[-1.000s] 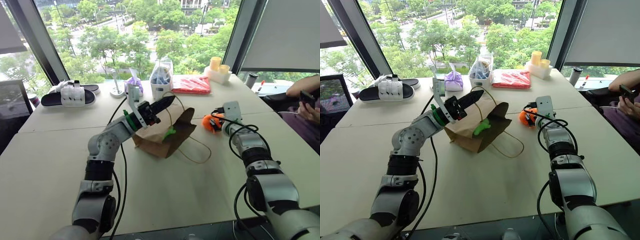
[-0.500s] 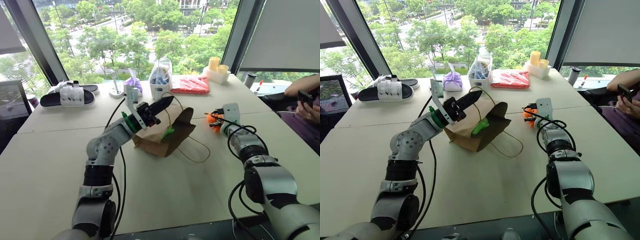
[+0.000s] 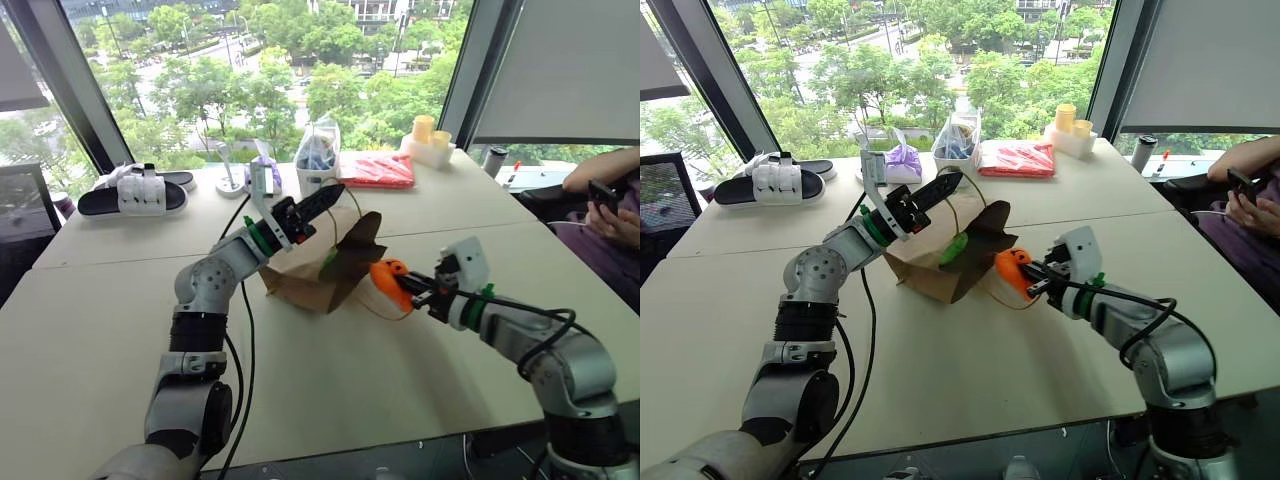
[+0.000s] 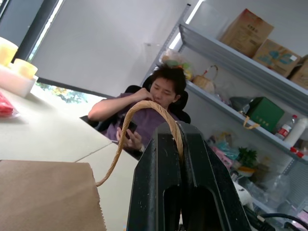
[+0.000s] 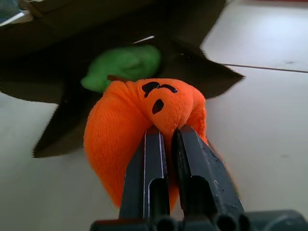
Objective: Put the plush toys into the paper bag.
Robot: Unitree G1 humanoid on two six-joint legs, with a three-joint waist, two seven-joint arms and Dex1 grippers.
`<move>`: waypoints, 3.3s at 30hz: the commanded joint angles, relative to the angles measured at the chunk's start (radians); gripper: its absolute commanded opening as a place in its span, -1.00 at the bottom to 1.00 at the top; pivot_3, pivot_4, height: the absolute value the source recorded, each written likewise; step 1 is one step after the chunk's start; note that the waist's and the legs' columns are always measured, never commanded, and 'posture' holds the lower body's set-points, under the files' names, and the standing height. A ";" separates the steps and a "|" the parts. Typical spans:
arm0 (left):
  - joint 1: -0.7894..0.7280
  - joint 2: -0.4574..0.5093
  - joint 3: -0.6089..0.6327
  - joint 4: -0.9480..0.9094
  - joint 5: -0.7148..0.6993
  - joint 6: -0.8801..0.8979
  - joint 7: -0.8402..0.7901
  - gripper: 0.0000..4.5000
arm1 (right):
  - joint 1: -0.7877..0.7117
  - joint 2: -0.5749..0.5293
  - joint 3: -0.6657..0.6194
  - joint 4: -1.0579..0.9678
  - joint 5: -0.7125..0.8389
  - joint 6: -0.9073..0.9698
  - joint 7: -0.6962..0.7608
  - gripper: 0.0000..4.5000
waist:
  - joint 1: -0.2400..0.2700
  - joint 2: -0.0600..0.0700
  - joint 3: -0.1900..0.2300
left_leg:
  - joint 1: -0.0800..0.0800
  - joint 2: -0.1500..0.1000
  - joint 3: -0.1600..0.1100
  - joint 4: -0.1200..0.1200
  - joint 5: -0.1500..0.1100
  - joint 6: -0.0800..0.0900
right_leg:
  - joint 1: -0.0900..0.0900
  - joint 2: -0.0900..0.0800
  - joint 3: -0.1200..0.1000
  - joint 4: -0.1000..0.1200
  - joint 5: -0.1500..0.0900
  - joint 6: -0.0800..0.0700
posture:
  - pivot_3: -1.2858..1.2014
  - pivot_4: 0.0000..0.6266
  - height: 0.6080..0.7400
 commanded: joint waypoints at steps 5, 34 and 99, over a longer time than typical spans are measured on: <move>-0.007 -0.019 -0.002 -0.042 -0.019 0.003 -0.012 -1.00 | -0.220 0.133 0.058 0.222 -0.116 -0.071 -0.138 -0.96 | 0.010 0.000 0.000 | 0.000 0.000 -0.001 0.001 0.001 -0.002 | -0.001 0.000 0.000 0.002 0.000 0.000 | 0.03 -0.52 1.00; -0.093 -0.045 0.120 0.043 -0.070 -0.032 0.098 -1.00 | 0.108 0.084 -0.248 -0.039 0.031 -0.059 -0.112 0.99 | 0.025 0.000 0.000 | -0.001 0.000 0.000 -0.003 0.001 -0.001 | -0.002 0.000 -0.001 0.001 0.000 0.000 | 0.03 -0.52 1.00; 0.005 0.247 -0.027 0.085 0.067 0.060 -0.226 0.99 | 0.220 -0.008 -0.161 -0.170 0.942 -0.197 -0.200 1.00 | 0.020 0.000 0.000 | 0.000 0.001 -0.001 -0.003 0.000 0.000 | -0.001 0.001 -0.002 0.000 0.000 0.000 | 0.03 -0.52 1.00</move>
